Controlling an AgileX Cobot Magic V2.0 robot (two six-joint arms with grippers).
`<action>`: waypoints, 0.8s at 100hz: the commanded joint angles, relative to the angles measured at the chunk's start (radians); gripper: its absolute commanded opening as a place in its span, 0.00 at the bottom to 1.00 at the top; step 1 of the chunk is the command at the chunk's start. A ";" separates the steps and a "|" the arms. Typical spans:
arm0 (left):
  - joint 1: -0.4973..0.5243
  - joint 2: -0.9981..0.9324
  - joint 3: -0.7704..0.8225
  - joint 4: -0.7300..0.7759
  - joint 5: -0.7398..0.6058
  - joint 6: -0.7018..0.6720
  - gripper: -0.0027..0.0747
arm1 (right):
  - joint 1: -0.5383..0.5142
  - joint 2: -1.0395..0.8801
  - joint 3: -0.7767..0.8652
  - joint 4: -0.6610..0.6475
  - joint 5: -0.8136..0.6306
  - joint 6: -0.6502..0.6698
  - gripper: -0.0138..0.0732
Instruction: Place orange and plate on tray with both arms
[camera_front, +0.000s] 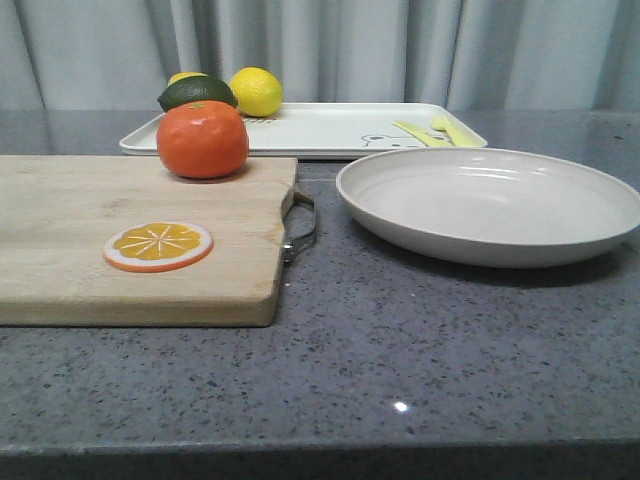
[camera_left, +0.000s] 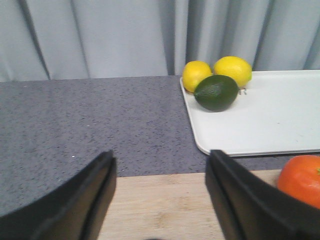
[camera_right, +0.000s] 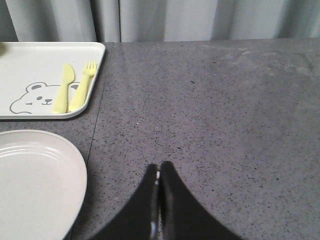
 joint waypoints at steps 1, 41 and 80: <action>-0.051 0.051 -0.083 -0.008 -0.024 -0.011 0.77 | -0.007 0.006 -0.037 0.000 -0.085 0.001 0.09; -0.276 0.379 -0.401 -0.046 0.198 -0.011 0.84 | -0.007 0.006 -0.037 0.000 -0.085 0.001 0.09; -0.342 0.702 -0.726 -0.050 0.463 -0.011 0.84 | -0.007 0.006 -0.037 0.000 -0.085 0.001 0.09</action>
